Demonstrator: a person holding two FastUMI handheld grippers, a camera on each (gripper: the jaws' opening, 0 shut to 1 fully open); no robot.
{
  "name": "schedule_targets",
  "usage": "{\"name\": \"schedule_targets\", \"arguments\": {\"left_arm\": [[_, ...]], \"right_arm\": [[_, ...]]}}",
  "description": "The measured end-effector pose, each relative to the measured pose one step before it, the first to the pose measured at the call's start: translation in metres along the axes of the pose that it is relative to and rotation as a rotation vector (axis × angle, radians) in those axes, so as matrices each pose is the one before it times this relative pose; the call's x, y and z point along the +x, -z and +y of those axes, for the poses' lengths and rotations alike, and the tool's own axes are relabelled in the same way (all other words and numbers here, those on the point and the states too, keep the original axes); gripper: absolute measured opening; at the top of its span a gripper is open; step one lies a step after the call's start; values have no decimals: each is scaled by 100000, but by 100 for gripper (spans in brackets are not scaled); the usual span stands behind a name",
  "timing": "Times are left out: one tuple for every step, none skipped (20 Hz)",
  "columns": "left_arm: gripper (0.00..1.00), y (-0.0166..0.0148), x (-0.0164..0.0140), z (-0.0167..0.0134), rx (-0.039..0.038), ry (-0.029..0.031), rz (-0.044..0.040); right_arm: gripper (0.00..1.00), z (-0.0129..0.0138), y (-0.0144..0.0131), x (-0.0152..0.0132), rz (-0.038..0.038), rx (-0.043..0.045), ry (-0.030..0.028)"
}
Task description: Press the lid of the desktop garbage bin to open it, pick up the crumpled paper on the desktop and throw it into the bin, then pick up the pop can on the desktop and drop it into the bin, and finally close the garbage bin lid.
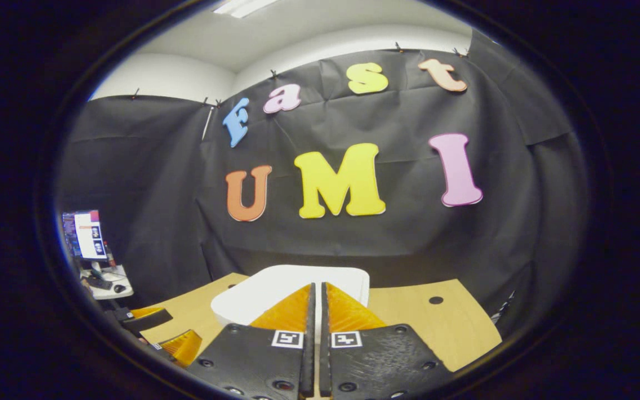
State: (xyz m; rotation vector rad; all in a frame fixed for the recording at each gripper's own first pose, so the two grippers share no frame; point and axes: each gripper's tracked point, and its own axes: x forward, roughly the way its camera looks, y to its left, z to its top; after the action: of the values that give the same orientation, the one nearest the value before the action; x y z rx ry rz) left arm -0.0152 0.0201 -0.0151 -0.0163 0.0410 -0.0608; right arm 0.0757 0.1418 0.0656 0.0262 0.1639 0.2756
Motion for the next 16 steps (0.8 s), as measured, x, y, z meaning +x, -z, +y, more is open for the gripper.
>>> {"name": "schedule_targets", "arguments": {"left_arm": [[98, 213, 1, -144, -292, 675, 339], [98, 118, 40, -104, -51, 487, 437], [98, 218, 88, -202, 84, 457, 426], [98, 224, 59, -228, -181, 254, 643], [98, 317, 1, -132, -300, 452, 529], [98, 182, 126, -126, -298, 366, 593], [98, 226, -57, -18, -498, 157, 496], [98, 227, -1, 35, -612, 257, 563], [98, 196, 113, -28, -735, 224, 367], [98, 177, 92, -76, -747, 261, 99], [98, 151, 26, 43, -675, -107, 172], [98, 188, 29, 174, -602, -434, 482], [98, 172, 63, -38, -421, -148, 58], [98, 130, 135, -11, 5, -242, -174], [98, 25, 63, 26, 686, -30, -173], [98, -37, 15, -117, 1023, 282, 42]], "right_arm": [[4, 349, 201, 618, 1816, -322, -1271], [5, 386, 148, 529, 1643, -1052, -1497], [5, 506, 246, 221, 1478, -1103, -1026], [5, 347, 378, 330, 1530, -1270, -1095], [5, 243, 199, 212, 1285, -991, -749], [5, 188, 388, 68, 1540, -351, -631], [8, 42, 315, 197, 1540, -133, -465], [7, -71, 381, 214, 1390, -197, -83], [5, 5, 575, 281, 2397, -87, -674], [5, 396, 954, 59, 3722, 61, -2026], [5, 20, -149, 80, -266, 397, -1124], [5, -34, 511, -97, 2909, -1052, -611], [5, 112, -109, -91, -132, -897, -1327], [8, -146, 295, 161, -340, -133, 157], [1, 7, -354, 296, -1561, -1878, -46], [1, -170, -159, -357, 2, 1073, 402]]}}
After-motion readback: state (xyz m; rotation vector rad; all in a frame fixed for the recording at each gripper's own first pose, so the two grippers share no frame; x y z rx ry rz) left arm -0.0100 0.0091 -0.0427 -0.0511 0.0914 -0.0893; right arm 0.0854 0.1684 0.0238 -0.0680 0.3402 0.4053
